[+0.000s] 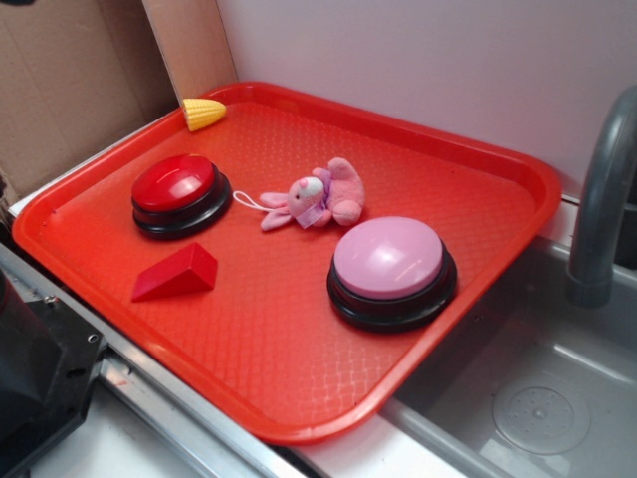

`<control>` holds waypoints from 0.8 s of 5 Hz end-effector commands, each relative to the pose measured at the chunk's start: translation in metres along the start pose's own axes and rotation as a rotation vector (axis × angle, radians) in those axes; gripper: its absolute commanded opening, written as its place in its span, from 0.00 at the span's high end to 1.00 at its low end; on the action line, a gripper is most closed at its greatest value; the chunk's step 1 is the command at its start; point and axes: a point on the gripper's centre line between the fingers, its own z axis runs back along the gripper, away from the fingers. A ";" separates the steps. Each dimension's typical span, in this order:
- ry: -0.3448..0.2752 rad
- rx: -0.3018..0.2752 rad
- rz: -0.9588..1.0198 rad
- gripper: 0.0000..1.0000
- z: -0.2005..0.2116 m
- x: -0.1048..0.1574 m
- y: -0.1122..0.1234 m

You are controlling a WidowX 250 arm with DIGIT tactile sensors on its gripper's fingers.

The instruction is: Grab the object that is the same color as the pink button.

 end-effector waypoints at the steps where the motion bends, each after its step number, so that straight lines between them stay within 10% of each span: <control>1: 0.000 0.000 0.000 0.00 0.000 0.000 0.000; 4: -0.158 -0.014 -0.356 0.00 -0.054 0.065 -0.019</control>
